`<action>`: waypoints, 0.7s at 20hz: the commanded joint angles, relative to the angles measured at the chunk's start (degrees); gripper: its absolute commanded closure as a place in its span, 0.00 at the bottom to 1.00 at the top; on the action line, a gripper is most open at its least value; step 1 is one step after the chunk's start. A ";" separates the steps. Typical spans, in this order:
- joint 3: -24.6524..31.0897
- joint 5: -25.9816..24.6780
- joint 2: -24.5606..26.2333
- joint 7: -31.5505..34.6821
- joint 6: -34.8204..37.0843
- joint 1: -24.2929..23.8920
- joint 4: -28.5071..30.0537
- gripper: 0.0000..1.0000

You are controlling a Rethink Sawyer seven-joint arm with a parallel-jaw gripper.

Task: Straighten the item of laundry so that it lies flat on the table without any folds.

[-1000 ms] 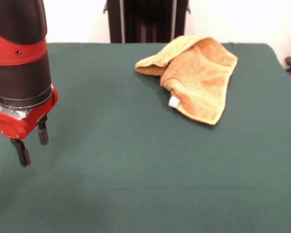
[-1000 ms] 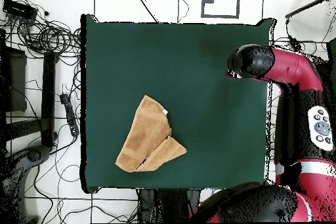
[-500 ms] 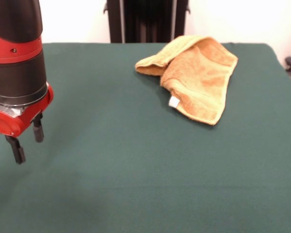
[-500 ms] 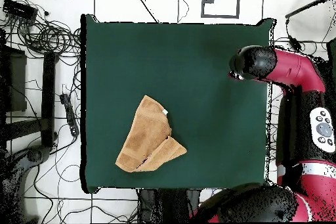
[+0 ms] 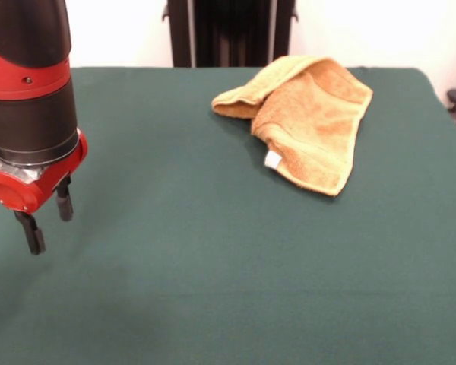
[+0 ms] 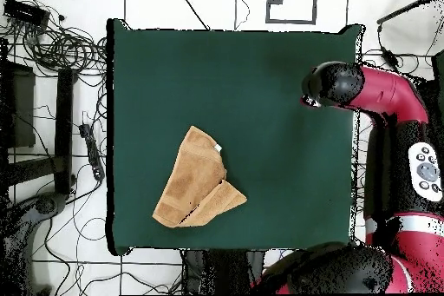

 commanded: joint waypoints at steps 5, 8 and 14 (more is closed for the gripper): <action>0.37 2.51 -2.02 12.82 -1.63 3.68 10.55 0.00; 0.40 2.74 -2.49 13.59 -2.55 3.56 11.84 0.00; 0.12 3.11 -4.44 15.85 -4.86 3.72 15.60 0.00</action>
